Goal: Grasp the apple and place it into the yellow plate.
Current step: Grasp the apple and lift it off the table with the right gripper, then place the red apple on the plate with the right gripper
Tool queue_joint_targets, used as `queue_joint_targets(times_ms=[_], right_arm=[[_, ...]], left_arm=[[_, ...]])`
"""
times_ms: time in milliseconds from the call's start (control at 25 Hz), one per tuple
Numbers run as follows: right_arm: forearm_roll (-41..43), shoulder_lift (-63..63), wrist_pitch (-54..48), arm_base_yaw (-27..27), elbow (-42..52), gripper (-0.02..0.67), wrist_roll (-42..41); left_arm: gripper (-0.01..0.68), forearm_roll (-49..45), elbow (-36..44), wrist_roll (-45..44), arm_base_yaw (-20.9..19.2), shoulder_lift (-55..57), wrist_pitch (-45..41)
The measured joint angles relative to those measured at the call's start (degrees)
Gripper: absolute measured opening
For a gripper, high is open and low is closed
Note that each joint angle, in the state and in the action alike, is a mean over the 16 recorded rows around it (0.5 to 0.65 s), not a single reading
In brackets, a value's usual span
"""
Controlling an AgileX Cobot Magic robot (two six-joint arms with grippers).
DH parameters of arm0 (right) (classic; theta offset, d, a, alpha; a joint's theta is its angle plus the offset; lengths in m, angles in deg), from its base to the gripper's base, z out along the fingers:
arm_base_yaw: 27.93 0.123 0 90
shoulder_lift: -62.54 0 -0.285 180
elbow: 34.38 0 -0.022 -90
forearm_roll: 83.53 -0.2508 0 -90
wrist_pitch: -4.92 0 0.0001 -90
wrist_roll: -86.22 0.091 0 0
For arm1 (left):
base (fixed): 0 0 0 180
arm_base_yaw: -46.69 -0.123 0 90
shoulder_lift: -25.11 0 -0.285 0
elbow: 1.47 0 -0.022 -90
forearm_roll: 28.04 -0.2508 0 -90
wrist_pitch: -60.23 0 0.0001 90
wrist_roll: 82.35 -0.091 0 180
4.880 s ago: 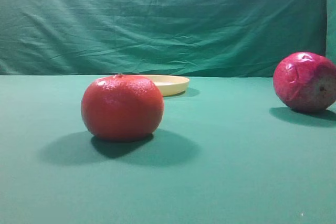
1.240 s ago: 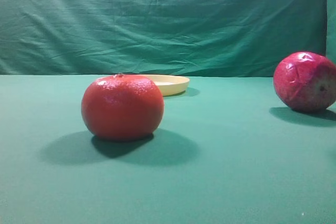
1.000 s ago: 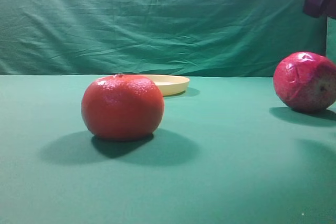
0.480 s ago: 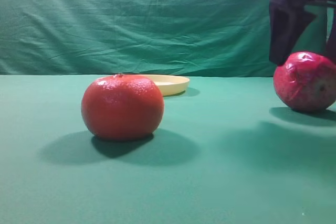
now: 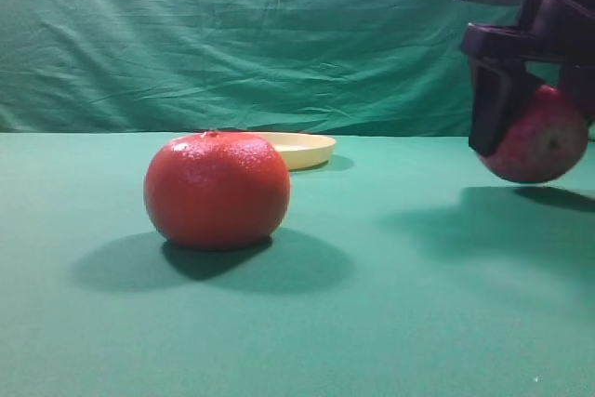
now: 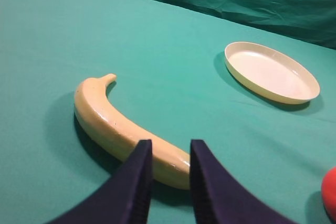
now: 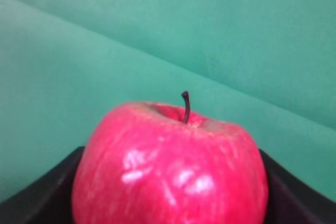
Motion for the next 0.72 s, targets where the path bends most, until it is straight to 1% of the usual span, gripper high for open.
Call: queue_joint_targets(times_ms=[360, 560, 720], right_arm=[[-7.44, -7.76, 6.64, 7.41, -11.78, 0.512, -7.46], [-9.06, -12.97, 10.12, 10.34, -15.09, 0.512, -8.30], [-9.49, -15.74, 12.07, 11.49, -16.52, 0.540, -8.48]], left_arm=[[0.157, 0.00, 0.00, 0.00, 0.00, 0.00, 0.00], [0.157, 0.00, 0.00, 0.00, 0.00, 0.00, 0.00], [0.157, 0.00, 0.00, 0.00, 0.00, 0.00, 0.00]])
